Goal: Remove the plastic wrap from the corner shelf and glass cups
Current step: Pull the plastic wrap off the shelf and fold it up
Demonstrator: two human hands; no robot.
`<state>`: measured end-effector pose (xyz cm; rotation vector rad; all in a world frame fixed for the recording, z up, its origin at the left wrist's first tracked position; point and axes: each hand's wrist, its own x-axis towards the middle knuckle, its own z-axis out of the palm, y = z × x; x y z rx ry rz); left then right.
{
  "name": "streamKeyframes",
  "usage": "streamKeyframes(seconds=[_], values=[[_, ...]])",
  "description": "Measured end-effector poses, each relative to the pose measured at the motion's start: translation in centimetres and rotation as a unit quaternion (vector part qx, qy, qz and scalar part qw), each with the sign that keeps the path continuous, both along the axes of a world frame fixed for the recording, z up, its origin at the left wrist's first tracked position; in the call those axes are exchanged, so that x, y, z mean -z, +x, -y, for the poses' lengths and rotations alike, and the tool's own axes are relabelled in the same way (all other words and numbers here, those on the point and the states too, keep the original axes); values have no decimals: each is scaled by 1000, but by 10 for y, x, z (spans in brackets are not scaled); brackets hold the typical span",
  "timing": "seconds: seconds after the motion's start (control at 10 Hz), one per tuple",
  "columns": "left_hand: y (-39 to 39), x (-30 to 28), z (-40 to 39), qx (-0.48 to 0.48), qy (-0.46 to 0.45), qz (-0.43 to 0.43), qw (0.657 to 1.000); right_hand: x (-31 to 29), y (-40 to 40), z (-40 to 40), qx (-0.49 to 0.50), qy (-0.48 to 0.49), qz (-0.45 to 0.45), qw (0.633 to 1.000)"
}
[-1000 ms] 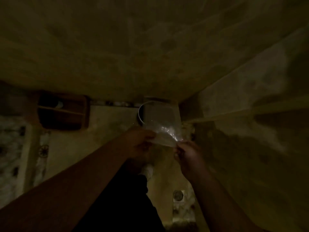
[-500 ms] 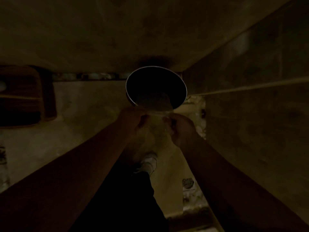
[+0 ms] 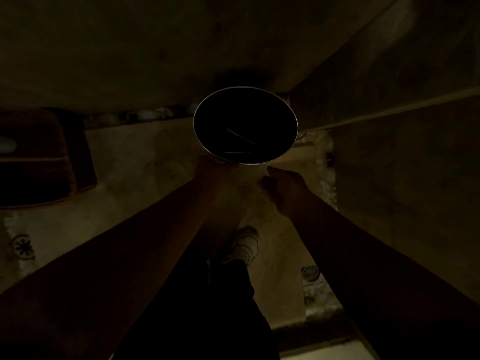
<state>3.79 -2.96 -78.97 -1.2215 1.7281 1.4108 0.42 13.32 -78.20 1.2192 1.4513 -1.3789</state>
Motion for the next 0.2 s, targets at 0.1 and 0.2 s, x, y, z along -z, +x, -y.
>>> streamKeyframes(seconds=[0.1, 0.2], values=[[16, -33, 0, 86, -66, -91, 990, -21, 10, -5, -172, 30, -76, 982], [26, -70, 7, 274, -182, -115, 938, -59, 28, -10, -408, 85, -230, 879]])
